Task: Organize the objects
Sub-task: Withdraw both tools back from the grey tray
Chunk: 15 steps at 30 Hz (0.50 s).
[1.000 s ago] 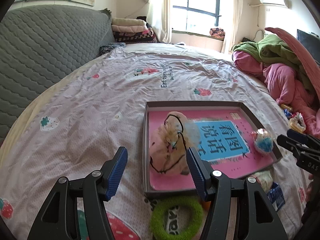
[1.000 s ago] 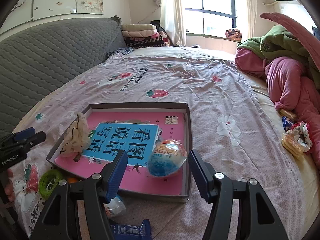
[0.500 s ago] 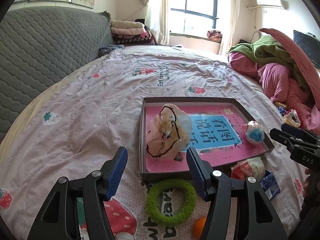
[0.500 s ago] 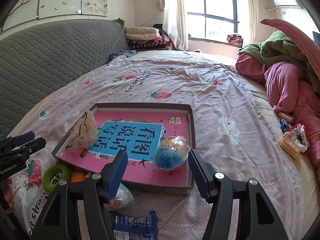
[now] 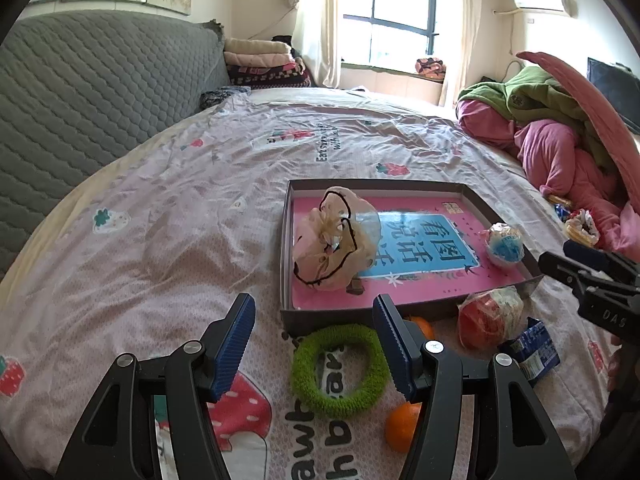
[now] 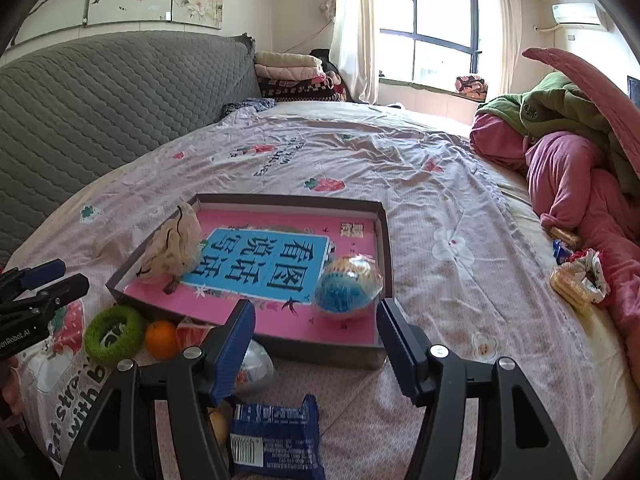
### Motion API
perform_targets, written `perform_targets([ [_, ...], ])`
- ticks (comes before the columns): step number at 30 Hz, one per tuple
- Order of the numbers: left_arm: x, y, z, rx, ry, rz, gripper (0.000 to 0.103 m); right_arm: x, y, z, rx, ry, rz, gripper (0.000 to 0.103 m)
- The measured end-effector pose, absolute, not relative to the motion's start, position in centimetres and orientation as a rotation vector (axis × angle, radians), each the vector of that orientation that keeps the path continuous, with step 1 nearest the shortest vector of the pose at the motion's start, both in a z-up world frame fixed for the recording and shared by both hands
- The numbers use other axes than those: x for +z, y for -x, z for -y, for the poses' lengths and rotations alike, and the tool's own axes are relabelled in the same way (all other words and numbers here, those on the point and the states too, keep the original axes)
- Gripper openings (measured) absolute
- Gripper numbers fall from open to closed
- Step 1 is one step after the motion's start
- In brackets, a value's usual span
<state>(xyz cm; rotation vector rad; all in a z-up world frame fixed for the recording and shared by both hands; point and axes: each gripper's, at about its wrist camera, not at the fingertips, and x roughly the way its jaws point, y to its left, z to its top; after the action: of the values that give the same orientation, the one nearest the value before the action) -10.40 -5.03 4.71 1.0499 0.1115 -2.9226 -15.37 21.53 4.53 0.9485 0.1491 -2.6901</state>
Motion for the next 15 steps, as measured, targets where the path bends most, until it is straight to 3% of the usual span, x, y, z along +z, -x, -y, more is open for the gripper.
perform_targets([
  [15, 4.2, 7.7, 4.3, -2.934, -1.07, -0.121, 0.063, 4.1, 12.4, -22.4, -2.678, -0.969, -0.107, 0.063],
])
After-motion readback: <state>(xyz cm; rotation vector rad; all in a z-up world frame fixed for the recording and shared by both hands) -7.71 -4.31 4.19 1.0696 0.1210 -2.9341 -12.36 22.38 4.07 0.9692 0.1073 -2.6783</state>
